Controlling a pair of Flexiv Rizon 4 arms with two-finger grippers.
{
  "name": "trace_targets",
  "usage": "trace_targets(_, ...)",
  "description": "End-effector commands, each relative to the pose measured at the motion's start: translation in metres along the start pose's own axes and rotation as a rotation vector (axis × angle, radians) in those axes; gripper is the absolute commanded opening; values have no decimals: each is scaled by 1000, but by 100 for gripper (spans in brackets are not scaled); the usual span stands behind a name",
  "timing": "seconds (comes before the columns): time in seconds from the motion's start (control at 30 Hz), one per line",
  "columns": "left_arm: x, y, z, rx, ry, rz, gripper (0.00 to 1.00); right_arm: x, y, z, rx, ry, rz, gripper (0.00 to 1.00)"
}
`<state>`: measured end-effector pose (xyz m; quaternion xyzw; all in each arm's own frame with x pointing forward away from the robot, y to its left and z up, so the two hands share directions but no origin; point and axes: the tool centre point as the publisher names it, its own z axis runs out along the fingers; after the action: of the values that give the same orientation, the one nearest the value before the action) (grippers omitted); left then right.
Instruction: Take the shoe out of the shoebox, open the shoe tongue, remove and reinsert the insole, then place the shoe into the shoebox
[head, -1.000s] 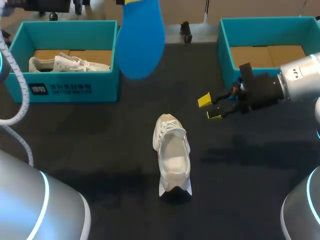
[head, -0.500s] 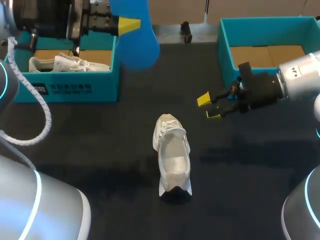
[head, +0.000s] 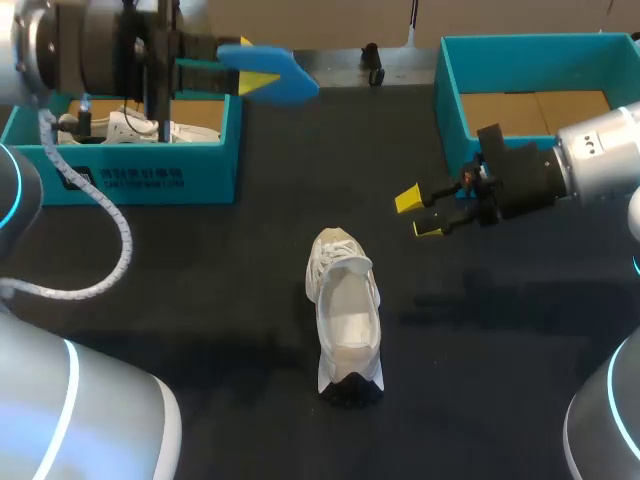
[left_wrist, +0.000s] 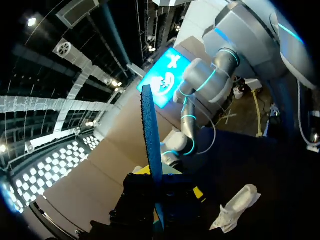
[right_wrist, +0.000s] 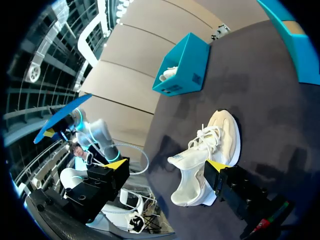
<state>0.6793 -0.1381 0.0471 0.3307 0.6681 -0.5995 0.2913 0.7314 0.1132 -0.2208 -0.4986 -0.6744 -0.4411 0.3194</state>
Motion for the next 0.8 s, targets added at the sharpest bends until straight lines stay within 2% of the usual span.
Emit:
trace_targets(0.03,41,12,5,-164,-187,367,0,0,0,1,-1,-2,1,100)
trace_targets(0.47,41,12,5,-164,-187,367,0,0,0,1,-1,-2,1,100)
trace_targets(0.63,58,30,20,-9,-182,412,0,0,0,1,-1,-2,1,100)
trace_targets(0.73,63,42,25,32,-176,468,0,0,0,1,-1,-2,1,100)
trace_targets(0.77,64,46,26,5,-171,507,0,0,0,1,-1,-2,1,100)
trace_targets(0.8,65,49,27,21,-175,532,0,0,0,1,-1,-2,1,100)
